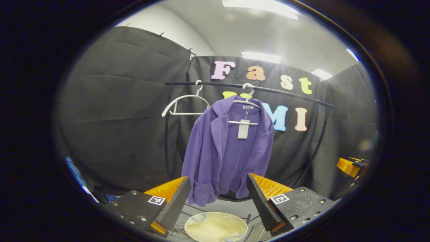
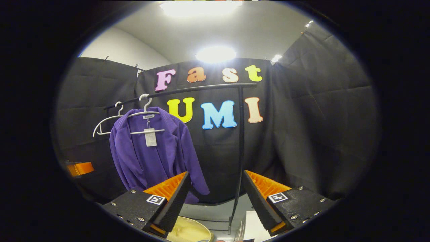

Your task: Grasp the clothes on the hanger with both hands and then place them into the laundry hamper below.

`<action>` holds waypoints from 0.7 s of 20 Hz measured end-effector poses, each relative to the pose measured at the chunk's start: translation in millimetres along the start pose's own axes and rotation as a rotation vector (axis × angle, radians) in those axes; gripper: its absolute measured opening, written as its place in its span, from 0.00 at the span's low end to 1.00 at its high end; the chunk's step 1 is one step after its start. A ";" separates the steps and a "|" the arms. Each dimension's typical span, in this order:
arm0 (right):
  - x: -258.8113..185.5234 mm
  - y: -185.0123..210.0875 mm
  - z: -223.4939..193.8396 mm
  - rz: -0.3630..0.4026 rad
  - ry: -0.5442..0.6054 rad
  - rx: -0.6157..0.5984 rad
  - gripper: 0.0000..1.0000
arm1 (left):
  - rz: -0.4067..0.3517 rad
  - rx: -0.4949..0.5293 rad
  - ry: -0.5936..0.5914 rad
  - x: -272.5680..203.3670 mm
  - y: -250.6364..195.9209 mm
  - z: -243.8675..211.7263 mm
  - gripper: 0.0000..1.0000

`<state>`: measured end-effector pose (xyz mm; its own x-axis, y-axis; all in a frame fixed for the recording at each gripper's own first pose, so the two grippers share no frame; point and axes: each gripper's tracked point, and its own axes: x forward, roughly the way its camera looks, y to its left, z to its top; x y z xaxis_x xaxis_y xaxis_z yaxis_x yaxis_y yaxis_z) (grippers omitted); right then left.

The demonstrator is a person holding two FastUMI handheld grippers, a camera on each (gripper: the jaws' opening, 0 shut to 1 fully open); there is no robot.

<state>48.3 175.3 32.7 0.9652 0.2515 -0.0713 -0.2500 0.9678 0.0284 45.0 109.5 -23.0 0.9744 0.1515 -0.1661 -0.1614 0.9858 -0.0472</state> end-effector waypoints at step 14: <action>108.1 145.5 74.1 0.020 -0.046 -0.006 0.95 | -0.109 -0.045 -0.052 122.0 28.6 51.0 0.97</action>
<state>121.9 342.6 103.0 0.9625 0.2701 -0.0249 -0.2695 0.9627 0.0232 167.2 160.0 5.6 0.9932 0.0483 -0.1061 -0.0597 0.9925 -0.1069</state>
